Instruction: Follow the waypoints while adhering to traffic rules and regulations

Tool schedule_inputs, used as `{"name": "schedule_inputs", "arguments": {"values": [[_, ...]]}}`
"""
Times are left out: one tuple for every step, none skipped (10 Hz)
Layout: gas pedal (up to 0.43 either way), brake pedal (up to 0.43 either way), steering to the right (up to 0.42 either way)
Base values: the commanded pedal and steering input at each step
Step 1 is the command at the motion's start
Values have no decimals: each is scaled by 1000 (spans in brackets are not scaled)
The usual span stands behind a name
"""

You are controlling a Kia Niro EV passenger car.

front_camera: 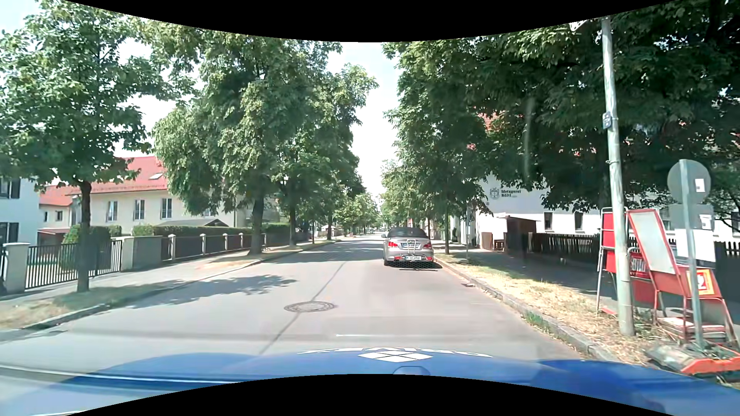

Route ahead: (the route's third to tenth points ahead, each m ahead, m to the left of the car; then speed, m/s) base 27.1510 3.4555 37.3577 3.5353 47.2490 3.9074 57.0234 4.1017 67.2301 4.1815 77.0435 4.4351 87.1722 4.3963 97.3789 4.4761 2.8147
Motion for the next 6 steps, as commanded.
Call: {"name": "schedule_inputs", "arguments": {"values": [[0,226,-23],[0,220,-22],[0,220,-21],[0,213,-18],[0,207,-15],[0,207,-9]]}}
